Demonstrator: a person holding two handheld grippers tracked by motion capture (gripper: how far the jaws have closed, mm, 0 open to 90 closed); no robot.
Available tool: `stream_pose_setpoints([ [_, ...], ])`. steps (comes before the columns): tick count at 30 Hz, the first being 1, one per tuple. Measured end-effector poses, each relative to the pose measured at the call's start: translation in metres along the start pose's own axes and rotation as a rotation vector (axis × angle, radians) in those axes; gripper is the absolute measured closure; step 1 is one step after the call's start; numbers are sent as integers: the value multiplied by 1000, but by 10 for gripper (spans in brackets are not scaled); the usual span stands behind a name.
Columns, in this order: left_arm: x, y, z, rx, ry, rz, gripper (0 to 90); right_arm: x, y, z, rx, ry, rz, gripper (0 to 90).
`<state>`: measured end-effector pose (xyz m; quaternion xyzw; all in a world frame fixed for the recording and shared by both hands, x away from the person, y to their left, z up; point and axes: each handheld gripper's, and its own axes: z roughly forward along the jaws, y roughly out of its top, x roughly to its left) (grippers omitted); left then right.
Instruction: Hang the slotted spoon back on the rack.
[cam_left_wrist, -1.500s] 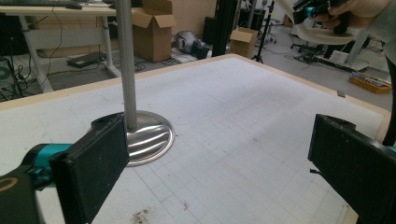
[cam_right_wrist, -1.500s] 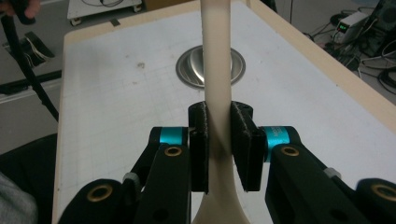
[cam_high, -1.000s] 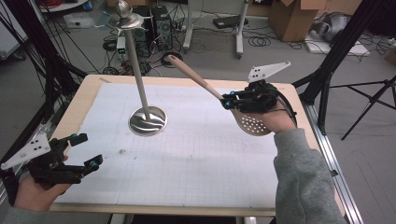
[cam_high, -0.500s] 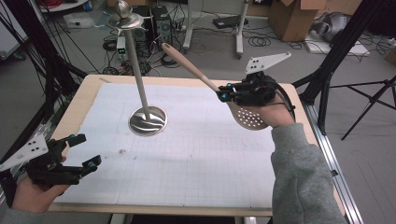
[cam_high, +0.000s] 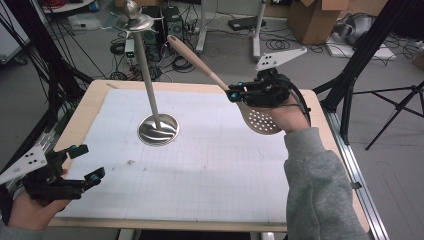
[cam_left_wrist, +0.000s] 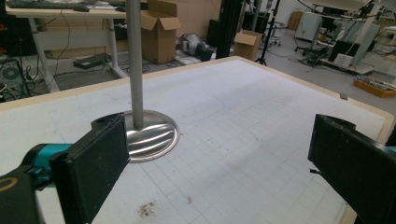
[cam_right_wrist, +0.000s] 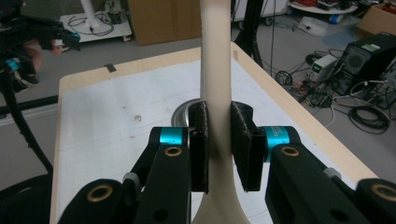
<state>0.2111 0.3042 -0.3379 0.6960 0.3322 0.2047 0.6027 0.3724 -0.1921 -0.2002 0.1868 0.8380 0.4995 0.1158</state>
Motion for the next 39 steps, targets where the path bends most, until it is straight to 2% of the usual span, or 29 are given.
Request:
stream_pose_setpoints([
  [12,0,0,-6,-7,10,-4,56,6,16,7,-12,-5,-11,779],
  [39,1,-1,-14,-12,27,-7,56,4,20,21,-11,-7,5,779],
])
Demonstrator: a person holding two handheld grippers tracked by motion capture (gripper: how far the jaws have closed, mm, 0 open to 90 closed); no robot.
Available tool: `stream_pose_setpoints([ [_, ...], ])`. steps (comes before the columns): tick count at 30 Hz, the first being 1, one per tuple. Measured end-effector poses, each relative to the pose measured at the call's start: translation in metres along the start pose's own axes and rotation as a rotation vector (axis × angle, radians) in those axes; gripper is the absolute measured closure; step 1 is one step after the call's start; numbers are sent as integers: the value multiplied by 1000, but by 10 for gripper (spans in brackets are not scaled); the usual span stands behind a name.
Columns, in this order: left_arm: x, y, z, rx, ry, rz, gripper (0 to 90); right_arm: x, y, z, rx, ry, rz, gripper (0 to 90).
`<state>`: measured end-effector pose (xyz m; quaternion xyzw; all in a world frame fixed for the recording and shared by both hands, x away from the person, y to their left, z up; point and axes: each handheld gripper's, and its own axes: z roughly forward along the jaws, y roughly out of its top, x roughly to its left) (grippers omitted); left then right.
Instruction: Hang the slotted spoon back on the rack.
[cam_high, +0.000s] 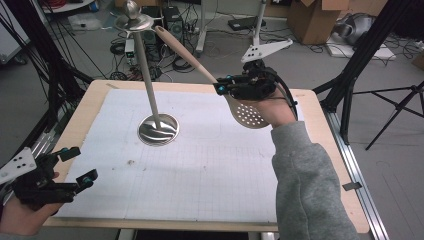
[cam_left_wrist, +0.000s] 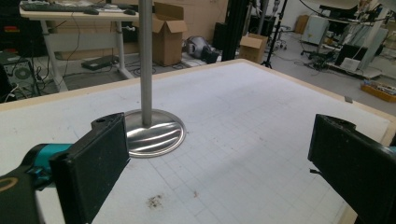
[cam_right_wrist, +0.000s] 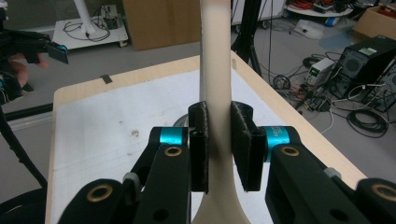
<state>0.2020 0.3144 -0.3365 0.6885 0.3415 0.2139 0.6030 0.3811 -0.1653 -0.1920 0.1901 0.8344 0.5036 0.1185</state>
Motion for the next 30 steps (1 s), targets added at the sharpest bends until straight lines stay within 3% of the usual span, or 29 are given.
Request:
stream_pose_setpoints([
  [30,0,-1,-4,0,6,0,56,2,0,28,32,-3,2,778],
])
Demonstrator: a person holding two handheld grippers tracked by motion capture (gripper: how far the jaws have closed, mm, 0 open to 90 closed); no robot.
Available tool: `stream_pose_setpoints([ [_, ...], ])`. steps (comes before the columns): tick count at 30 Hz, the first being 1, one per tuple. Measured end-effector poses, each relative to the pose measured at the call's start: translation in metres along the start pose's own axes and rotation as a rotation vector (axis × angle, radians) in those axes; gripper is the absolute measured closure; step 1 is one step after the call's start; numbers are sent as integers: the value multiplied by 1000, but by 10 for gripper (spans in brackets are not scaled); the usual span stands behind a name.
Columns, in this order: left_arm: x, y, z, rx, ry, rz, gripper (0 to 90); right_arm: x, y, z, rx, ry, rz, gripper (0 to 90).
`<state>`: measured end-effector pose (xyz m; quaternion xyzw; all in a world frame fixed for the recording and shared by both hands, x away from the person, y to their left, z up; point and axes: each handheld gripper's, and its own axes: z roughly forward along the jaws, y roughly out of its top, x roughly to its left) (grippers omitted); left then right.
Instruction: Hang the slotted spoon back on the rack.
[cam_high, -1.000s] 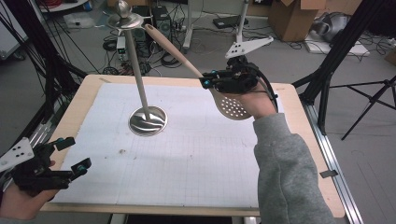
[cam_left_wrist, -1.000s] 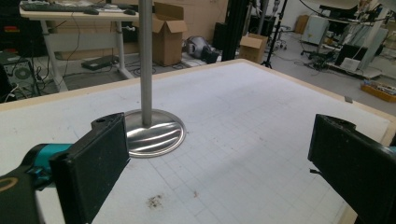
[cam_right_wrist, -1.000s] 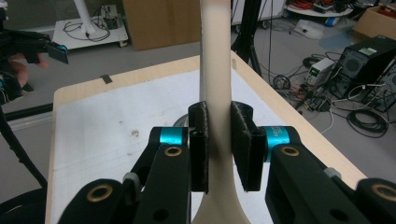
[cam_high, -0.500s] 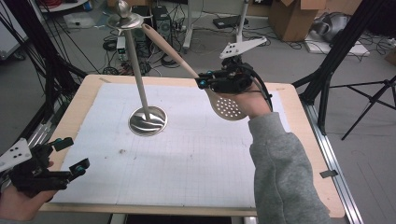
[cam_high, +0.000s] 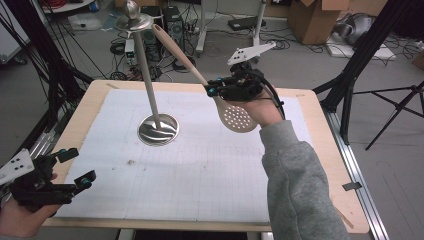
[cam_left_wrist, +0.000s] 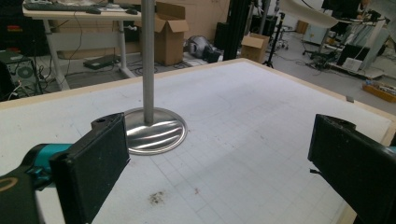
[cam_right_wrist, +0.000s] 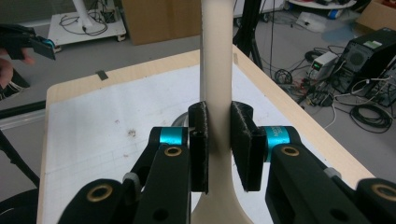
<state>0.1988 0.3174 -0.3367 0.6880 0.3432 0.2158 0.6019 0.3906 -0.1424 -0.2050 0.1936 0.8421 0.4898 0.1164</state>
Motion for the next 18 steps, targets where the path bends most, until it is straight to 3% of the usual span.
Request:
stream_pose_setpoints([
  [18,0,-1,-4,-1,8,-3,56,1,-6,32,11,10,13,777],
])
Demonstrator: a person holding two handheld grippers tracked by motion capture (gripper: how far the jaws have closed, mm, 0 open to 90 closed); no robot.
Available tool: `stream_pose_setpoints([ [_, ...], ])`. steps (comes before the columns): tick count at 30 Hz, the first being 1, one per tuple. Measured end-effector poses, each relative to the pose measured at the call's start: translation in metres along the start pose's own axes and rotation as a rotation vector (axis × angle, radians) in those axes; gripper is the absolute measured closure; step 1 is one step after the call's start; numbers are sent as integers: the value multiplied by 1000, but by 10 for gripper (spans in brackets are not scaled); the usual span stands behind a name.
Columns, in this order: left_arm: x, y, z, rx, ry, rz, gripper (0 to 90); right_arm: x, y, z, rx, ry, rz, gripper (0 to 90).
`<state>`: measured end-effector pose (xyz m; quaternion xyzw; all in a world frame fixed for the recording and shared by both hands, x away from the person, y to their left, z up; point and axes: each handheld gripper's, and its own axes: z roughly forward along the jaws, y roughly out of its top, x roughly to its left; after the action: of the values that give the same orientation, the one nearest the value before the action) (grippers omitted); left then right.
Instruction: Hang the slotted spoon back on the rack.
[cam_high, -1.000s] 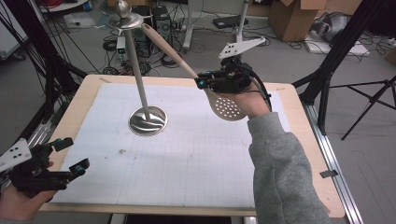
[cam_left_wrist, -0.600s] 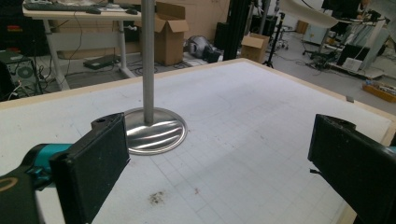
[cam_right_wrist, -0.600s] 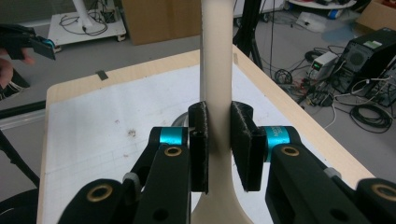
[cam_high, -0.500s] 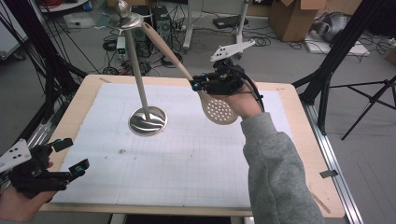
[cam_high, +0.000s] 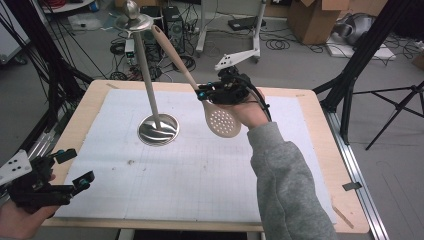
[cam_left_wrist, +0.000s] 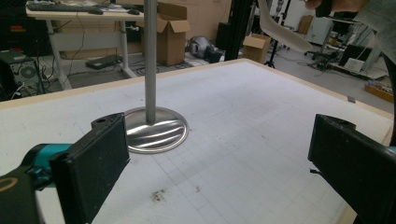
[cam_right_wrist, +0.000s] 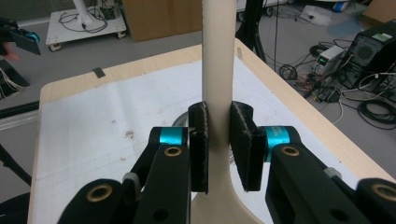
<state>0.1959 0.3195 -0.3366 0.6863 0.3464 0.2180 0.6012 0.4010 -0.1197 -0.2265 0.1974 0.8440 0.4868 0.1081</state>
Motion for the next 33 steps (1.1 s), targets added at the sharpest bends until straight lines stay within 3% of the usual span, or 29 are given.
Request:
stream_pose_setpoints([
  [33,-1,-2,-8,1,10,0,56,2,1,51,30,3,3,777],
])
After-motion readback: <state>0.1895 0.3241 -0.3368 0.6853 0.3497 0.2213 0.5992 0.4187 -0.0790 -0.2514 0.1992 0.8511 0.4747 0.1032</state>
